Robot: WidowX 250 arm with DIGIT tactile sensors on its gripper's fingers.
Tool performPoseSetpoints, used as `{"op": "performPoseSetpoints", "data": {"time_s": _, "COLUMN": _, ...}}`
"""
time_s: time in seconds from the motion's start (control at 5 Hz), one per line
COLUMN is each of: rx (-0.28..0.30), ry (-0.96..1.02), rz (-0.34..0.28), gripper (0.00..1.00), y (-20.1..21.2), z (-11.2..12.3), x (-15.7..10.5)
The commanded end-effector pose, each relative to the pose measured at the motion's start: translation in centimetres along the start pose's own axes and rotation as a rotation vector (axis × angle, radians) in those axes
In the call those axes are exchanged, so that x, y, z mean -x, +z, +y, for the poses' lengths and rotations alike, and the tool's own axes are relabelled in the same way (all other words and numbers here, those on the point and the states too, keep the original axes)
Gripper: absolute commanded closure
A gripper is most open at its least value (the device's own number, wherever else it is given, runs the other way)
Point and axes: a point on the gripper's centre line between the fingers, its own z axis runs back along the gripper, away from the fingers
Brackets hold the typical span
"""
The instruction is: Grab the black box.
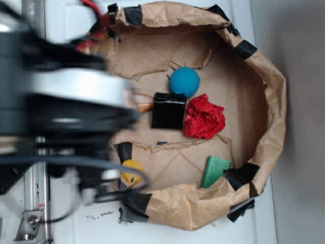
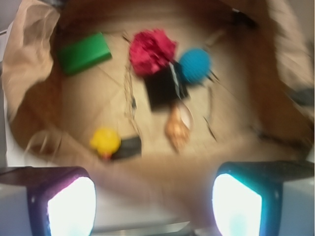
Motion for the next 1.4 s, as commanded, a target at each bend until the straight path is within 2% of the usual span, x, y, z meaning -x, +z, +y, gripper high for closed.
{"op": "performPoseSetpoints", "data": {"time_s": 0.0, "rx": 0.054, "ry": -0.056, "rz": -0.006, "gripper": 0.0, "y": 2.4, "z": 0.5, "x": 1.4}}
{"op": "performPoseSetpoints", "data": {"time_s": 0.4, "rx": 0.054, "ry": -0.056, "rz": -0.006, "gripper": 0.0, "y": 2.4, "z": 0.5, "x": 1.4}}
{"op": "performPoseSetpoints", "data": {"time_s": 0.6, "rx": 0.05, "ry": -0.05, "rz": -0.028, "gripper": 0.0, "y": 1.3, "z": 1.6, "x": -1.4}}
{"op": "performPoseSetpoints", "data": {"time_s": 0.8, "rx": 0.034, "ry": -0.077, "rz": -0.012, "gripper": 0.0, "y": -1.4, "z": 1.7, "x": -3.5}}
{"op": "performPoseSetpoints", "data": {"time_s": 1.2, "rx": 0.057, "ry": -0.15, "rz": 0.032, "gripper": 0.0, "y": -7.1, "z": 1.8, "x": -5.4}}
